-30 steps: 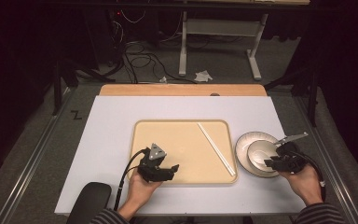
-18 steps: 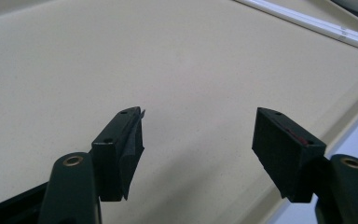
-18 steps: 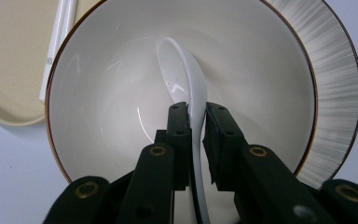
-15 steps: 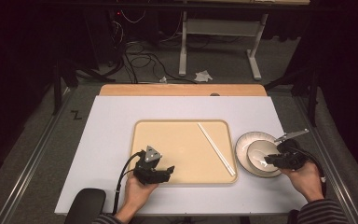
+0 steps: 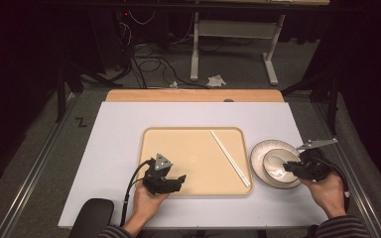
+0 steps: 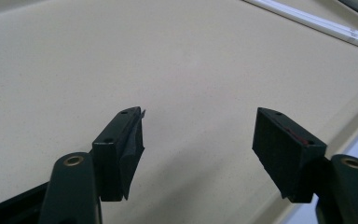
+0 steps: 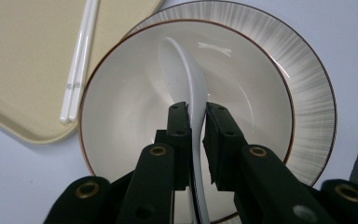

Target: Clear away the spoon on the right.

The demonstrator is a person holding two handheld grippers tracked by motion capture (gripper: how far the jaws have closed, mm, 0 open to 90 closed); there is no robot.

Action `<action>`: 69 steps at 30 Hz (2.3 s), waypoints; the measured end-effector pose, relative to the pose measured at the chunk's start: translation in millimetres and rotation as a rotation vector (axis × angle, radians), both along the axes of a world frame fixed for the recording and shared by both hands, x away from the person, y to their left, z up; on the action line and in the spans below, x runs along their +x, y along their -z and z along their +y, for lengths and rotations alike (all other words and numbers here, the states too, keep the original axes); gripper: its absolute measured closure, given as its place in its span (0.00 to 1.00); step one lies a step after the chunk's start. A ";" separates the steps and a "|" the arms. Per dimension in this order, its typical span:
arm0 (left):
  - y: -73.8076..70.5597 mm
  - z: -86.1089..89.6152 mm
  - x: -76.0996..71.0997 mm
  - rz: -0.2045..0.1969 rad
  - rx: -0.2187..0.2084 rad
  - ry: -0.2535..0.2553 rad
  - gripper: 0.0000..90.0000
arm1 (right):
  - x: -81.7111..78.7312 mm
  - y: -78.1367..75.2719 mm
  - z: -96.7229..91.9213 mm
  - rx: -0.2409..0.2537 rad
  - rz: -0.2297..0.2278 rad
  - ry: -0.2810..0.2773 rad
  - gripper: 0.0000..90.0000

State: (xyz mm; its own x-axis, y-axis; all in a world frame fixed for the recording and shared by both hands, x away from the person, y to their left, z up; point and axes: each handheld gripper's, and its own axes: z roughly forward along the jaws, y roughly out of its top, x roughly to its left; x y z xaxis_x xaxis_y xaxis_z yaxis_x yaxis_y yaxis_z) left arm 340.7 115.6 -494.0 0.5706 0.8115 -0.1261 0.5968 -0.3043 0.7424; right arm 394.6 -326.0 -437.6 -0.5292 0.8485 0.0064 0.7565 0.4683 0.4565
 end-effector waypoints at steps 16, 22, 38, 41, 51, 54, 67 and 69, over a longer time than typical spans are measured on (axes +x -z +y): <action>1.0 -2.9 6.9 0.007 -0.006 0.007 0.37 | -13.6 -16.3 2.5 0.046 -0.092 0.031 0.91; 0.7 -8.0 9.4 0.004 -0.006 0.031 0.37 | -19.0 -22.7 5.8 0.045 -0.119 0.040 0.91; 0.5 -16.2 15.9 0.010 -0.018 0.069 0.37 | -31.9 -36.2 26.7 0.095 -0.183 0.044 0.91; 0.5 -17.6 16.8 0.011 -0.015 0.079 0.37 | -32.4 -39.5 35.7 0.100 -0.188 0.028 0.91; -2.0 -15.8 17.7 -0.002 -0.025 0.079 0.37 | -23.4 -29.5 60.7 0.104 -0.184 -0.010 0.91; -1.8 -16.6 17.0 -0.001 -0.022 0.079 0.37 | -20.4 -27.5 65.4 0.113 -0.178 -0.016 0.91; -4.8 -9.2 13.0 -0.010 -0.016 0.050 0.37 | -4.4 -22.3 79.3 0.133 -0.180 -0.021 0.91; -5.0 -7.7 12.2 -0.009 -0.016 0.045 0.37 | -2.0 -21.5 82.5 0.138 -0.181 -0.020 0.91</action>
State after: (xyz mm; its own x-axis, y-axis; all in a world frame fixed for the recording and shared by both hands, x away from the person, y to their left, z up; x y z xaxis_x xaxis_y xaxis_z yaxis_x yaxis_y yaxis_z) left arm 353.0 107.9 -489.0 0.6079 0.7827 -0.1338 0.5763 -0.3190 0.7524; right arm 392.5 -243.4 -416.1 -0.5485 0.8357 0.0251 0.6480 0.4059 0.6444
